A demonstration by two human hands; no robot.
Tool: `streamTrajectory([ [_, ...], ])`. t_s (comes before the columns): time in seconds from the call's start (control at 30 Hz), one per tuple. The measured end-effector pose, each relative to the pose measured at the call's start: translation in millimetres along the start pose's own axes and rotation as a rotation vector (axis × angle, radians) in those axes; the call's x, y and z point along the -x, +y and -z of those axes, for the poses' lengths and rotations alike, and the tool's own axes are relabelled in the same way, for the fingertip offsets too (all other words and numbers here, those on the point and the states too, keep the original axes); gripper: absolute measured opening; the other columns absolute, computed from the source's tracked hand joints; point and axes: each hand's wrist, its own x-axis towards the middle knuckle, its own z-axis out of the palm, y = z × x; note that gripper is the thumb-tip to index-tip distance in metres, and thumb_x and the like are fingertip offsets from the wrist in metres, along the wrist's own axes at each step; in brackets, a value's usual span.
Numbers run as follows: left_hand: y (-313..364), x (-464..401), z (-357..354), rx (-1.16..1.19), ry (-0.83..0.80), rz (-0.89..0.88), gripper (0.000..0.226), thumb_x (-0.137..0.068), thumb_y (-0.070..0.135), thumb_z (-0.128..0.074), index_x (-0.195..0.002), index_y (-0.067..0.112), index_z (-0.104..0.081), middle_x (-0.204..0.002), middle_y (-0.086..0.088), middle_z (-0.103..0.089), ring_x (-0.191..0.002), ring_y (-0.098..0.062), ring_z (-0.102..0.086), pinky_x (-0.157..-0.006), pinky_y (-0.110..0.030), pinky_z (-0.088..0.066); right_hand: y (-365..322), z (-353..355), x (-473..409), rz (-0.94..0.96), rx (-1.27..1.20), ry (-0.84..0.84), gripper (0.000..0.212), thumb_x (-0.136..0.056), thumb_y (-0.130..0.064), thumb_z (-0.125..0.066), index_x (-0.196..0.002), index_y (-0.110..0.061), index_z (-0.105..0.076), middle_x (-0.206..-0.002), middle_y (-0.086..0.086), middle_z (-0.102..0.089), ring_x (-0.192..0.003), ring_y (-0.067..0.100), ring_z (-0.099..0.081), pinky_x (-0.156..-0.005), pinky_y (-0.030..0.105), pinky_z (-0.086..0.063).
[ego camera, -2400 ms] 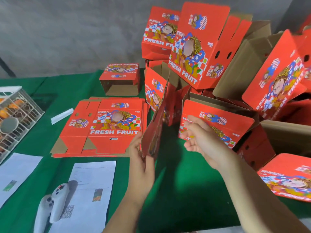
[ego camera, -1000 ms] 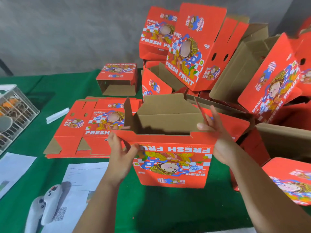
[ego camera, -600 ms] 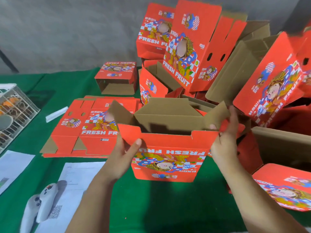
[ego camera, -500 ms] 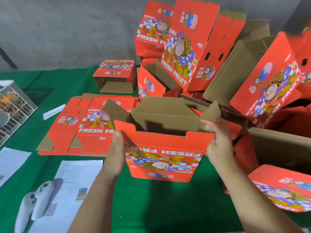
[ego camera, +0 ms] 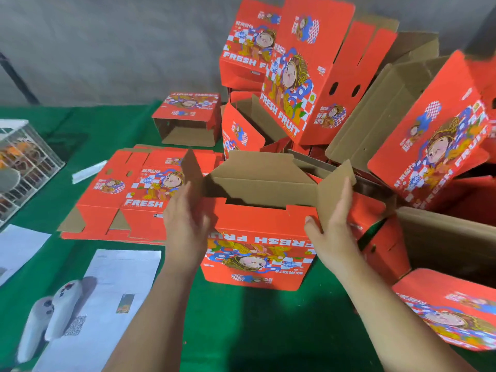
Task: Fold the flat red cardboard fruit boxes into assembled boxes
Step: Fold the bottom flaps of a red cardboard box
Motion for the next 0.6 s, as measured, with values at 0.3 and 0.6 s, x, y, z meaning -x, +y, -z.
streamTrajectory([
  [0.3, 10, -12, 20, -0.258, -0.225, -0.170, 0.049, -0.080, 0.016, -0.049, -0.129, 0.013, -0.052, -0.109, -0.015, -0.056, -0.097, -0.037, -0.050, -0.086, -0.049, -0.042, 7, -3, 0, 0.224, 0.185, -0.098, 0.075, -0.103, -0.002, -0.047, -0.164, -0.035, -0.021, -0.170, -0.022, -0.017, -0.154, -0.002, -0.020, -0.120, 0.015, -0.024],
  [0.6, 21, -47, 2, -0.251, -0.442, -0.068, 0.084, -0.080, 0.047, -0.061, -0.155, 0.020, -0.037, -0.145, -0.015, -0.038, -0.140, -0.034, -0.033, -0.117, -0.045, -0.028, 15, -5, -2, 0.219, 0.168, -0.127, 0.079, -0.101, 0.001, -0.043, -0.163, -0.044, -0.022, -0.167, -0.034, -0.010, -0.153, -0.010, -0.012, -0.103, -0.008, -0.014],
])
